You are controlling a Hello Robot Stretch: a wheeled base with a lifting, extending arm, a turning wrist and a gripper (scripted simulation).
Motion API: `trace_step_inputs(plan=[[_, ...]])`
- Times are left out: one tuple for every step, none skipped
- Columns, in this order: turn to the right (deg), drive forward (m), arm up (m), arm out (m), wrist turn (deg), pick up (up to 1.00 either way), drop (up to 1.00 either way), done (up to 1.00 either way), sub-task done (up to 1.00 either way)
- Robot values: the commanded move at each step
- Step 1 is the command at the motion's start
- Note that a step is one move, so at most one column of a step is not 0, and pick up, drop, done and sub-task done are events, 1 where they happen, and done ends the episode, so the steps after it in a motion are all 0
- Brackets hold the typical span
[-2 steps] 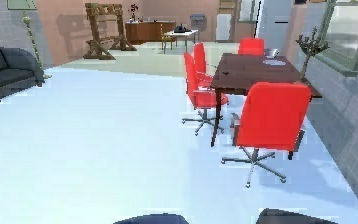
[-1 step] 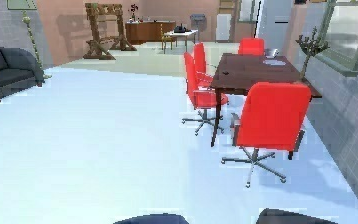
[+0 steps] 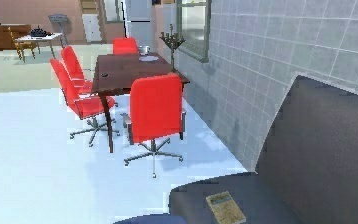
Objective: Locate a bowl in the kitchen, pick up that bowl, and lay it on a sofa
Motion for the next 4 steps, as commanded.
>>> trace_step_inputs(plan=[[0.0,0.00,0.00,0.26,0.0,0.00,0.00,0.00,0.00],[0.0,0.00,0.00,0.00,45.0,0.00,0.00,0.00,0.00],[0.0,0.00,0.00,0.00,45.0,0.00,0.00,0.00,0.00],[0.0,0.00,0.00,0.00,36.0,0.00,0.00,0.00,0.00]])
